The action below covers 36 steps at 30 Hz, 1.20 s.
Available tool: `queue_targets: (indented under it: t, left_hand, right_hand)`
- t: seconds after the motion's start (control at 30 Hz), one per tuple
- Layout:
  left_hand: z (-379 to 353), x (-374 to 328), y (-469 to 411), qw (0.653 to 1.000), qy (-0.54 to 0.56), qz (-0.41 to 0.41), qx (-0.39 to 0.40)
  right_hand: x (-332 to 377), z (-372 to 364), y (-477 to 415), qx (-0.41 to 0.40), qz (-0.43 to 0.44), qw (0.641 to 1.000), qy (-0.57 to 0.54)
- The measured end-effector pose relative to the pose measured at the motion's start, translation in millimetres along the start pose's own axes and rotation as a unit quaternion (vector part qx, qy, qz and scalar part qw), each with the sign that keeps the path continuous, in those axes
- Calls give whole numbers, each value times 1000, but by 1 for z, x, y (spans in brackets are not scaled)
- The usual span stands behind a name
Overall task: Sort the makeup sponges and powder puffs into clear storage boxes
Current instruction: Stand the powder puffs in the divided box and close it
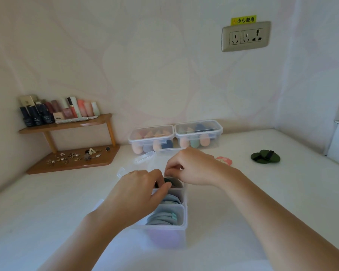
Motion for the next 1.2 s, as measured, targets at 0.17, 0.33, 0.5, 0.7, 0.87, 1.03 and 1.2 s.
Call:
queue_targets:
  t: [0.17,0.33,0.5,0.7,0.87,1.03,1.2]
  left_hand:
    - [9,1,1,994,40,-41,-98]
    - [6,-1,2,994,68,-49,-63]
    - [0,-1,2,986,168,-16,6]
    - [0,1,2,964,266,17,8]
    - [7,7,-7,973,215,54,-68]
    - [-4,10,-21,989,142,48,23]
    - [-10,10,-30,986,143,49,71]
  right_hand:
    - [0,0,0,-12,-9,1000,7]
    - [0,0,1,-15,-13,1000,-10]
    - [-2,1,1,-18,-33,998,-42]
    - [-12,3,1,26,-96,991,-85]
    - [-21,3,-1,41,-123,986,-101]
    - [-23,3,-4,48,-119,987,-101]
    - [-36,26,-6,-69,-131,974,-174]
Point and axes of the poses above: each hand's wrist, its own y-axis away from the middle knuckle, its own z-axis out of the back of the hand, x = y × z, the point moved 5 cm from there along -y, towards the middle knuckle, and after that the axes turned 11 degrees about -x, right-handed, at the moved point
